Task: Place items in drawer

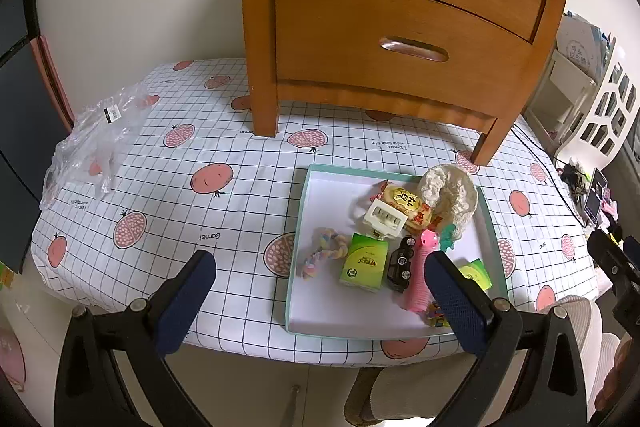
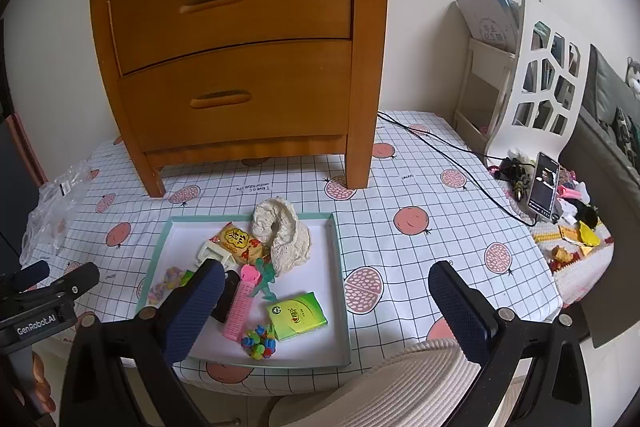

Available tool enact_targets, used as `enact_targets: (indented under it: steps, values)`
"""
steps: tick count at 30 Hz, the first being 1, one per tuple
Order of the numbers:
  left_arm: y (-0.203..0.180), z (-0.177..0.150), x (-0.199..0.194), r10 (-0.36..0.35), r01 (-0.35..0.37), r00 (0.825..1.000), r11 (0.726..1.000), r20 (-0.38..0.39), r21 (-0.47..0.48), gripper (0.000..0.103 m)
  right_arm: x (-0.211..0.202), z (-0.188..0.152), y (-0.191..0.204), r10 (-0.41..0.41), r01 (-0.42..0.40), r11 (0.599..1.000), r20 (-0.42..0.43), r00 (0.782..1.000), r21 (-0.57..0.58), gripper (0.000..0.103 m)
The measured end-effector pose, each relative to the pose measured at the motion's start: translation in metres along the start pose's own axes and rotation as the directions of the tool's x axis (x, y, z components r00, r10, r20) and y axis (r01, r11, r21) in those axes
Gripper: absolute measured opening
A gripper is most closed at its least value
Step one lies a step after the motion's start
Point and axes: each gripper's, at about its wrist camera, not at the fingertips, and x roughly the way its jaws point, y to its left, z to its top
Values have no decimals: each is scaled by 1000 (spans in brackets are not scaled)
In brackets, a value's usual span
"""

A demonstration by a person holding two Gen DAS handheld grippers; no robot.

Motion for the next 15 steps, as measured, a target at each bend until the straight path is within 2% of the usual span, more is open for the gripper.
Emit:
enact_targets:
  steps: [15]
  values:
    - [1, 2, 5, -7, 7, 1000, 1000, -12, 1, 103, 2, -1, -2, 8, -8, 1000, -7, 1000, -4, 103]
